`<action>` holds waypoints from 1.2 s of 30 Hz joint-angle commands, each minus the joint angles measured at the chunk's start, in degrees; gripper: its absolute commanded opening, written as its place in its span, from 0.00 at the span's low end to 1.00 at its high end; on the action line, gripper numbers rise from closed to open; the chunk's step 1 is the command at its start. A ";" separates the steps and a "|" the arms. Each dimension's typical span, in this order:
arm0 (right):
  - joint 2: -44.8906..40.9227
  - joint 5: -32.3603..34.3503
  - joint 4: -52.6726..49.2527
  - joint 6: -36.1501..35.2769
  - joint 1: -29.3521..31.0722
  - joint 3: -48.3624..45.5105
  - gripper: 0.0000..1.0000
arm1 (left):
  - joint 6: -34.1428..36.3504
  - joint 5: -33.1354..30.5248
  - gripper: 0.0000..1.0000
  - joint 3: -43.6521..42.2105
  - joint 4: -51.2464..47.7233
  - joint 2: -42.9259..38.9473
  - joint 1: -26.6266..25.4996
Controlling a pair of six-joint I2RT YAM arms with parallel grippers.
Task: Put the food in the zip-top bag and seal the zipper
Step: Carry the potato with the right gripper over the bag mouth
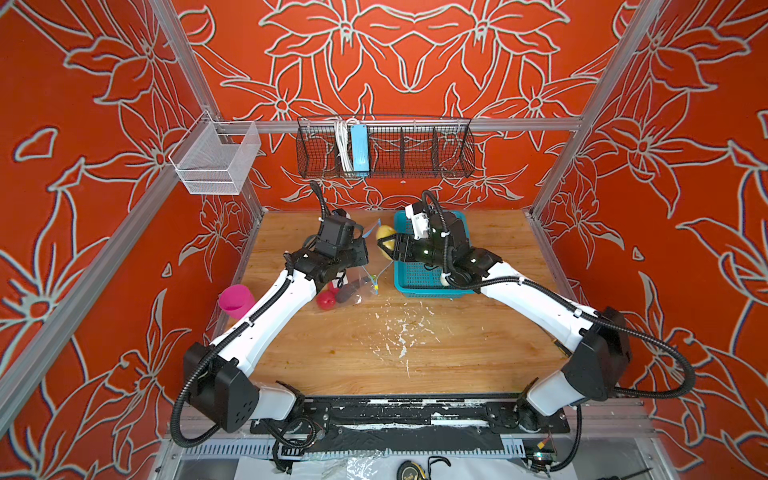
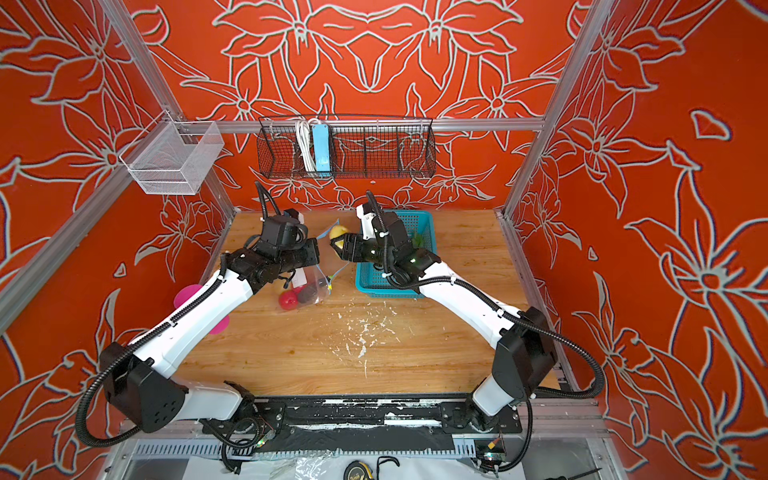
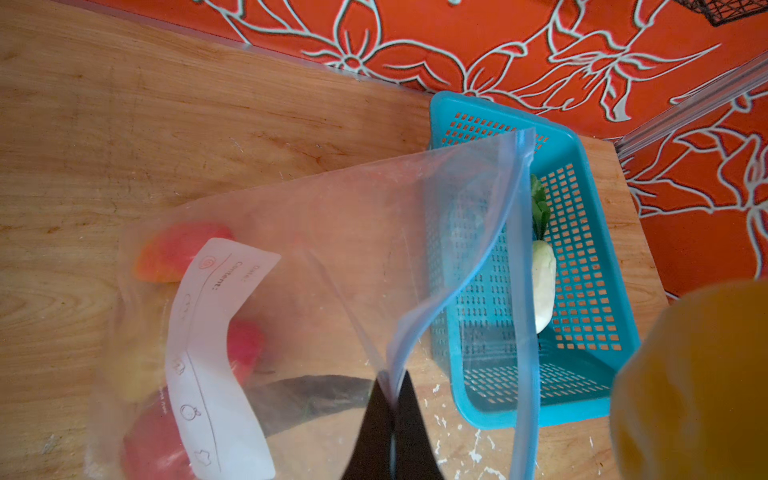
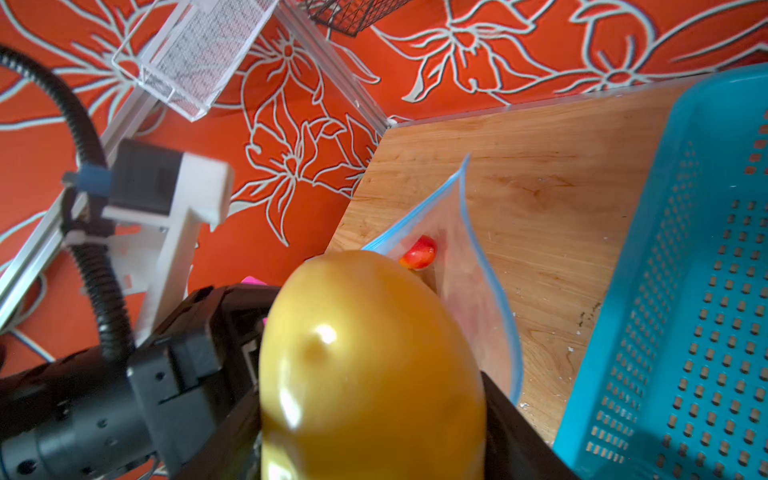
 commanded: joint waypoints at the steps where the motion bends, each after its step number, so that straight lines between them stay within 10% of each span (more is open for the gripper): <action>1: 2.26 1.53 -2.36 -1.51 0.74 2.18 0.46 | -0.21 0.30 0.00 0.95 -0.54 0.41 0.22; 36: 11.76 6.40 -6.83 -5.81 5.83 7.53 0.48 | -0.38 0.94 0.00 0.95 -1.02 -2.26 0.22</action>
